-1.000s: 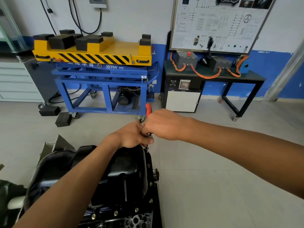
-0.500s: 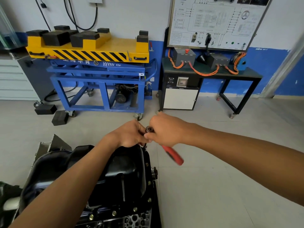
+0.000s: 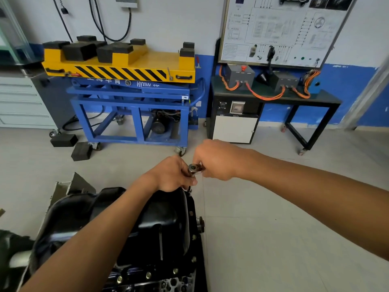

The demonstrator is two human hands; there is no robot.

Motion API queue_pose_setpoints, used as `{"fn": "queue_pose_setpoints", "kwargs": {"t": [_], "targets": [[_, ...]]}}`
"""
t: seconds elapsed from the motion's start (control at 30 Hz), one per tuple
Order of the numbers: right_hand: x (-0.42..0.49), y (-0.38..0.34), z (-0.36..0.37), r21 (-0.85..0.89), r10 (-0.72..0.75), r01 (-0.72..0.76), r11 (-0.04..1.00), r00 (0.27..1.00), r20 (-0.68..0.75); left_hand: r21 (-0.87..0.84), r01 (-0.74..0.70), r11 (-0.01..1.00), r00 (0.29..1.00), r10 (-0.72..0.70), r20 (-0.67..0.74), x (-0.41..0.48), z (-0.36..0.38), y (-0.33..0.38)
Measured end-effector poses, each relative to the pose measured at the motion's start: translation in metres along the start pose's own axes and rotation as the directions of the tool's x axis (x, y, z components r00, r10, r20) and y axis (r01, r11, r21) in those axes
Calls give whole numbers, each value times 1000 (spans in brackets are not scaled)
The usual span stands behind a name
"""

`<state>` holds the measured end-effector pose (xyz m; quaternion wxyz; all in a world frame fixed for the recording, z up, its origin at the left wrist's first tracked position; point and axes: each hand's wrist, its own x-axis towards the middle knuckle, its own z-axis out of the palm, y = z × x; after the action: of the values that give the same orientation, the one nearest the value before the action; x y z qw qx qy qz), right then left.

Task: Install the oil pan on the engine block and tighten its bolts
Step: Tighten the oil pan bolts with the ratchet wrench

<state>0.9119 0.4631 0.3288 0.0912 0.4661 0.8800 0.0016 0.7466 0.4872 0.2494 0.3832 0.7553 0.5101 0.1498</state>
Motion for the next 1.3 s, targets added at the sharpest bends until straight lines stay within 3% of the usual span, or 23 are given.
{"fn": "queue_pose_setpoints", "kwargs": {"t": [0.13,0.2,0.33,0.53,0.83,1.03,1.2,1.3], "targets": [[5,1,4,-133,-82,72,988,994,-67,-14,-22,1000,999,22,38,3,0,0],[9,1,6,-125,-171,163,979,984,-56,-11,-27,1000,998,28,48,2,-1,-1],[7,6,6,-55,-213,211,976,977,-30,-38,-19,999,999,21,43,1,-1,-2],[0,8,1,-70,-96,96,993,995,4,-76,-3,997,998,8,65,2,1,-1],[6,-8,10,99,78,-72,992,995,-56,-13,6,1000,999,-5,36,1,-1,1],[6,-8,1,129,45,-46,991,999,13,-79,-2,997,997,8,73,-1,-1,1],[5,-12,-6,-31,-63,65,997,996,69,-111,-11,994,997,20,77,0,-1,2],[6,-11,-8,-22,-91,93,995,992,84,-114,2,993,998,5,63,1,-2,1]]}}
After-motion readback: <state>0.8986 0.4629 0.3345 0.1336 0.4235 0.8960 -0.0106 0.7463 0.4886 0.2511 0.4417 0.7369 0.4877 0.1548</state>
